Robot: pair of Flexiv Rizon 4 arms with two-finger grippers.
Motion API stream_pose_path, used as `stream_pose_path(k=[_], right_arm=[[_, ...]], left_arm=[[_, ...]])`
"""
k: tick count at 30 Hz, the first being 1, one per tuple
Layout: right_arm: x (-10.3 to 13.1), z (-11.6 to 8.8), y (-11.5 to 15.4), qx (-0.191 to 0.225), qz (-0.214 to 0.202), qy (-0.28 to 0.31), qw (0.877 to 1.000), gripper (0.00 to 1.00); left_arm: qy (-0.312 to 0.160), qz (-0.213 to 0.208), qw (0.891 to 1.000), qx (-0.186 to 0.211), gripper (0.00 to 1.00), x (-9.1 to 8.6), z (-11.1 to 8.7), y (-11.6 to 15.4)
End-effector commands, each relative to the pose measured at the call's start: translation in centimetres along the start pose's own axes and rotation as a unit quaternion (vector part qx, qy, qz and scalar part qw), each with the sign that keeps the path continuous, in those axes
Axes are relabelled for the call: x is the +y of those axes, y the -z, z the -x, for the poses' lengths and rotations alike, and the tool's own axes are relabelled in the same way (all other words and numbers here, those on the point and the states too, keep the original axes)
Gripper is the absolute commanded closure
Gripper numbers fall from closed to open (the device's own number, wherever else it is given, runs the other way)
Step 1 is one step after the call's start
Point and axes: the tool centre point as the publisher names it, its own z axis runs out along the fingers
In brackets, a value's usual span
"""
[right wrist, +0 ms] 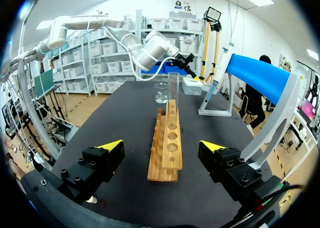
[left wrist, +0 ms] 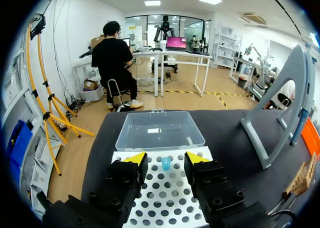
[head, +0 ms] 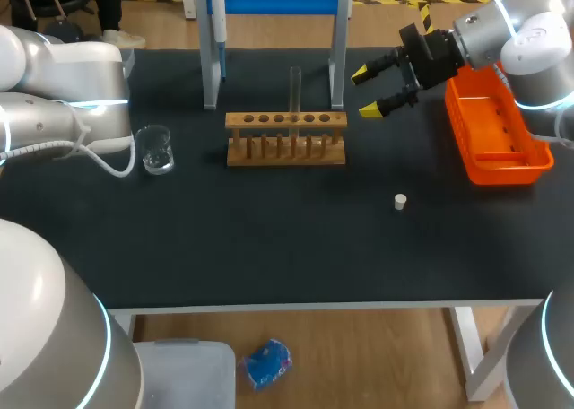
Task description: Invert the test tube, pick up the pipette, mount the tip to pipette, aspirate from beaker and dispense into the tube, eject the tip, return the pipette, and cap with the stopper.
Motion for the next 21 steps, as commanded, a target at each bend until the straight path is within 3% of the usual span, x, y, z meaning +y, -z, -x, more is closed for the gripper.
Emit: stream_pose_path(k=[1, 21], right_arm=[[-0.04, 0.06, 0.04, 0.001, 0.0, 0.001, 1.0, 0.0], [-0.04, 0.06, 0.04, 0.001, 0.0, 0.001, 1.0, 0.0]], left_arm=[[-0.001, 0.002, 1.0, 0.0, 0.55, 0.02, -0.05, 0.06], [-0.02, 0.006, 1.0, -0.006, 0.6, 0.06, -0.28, -0.1]])
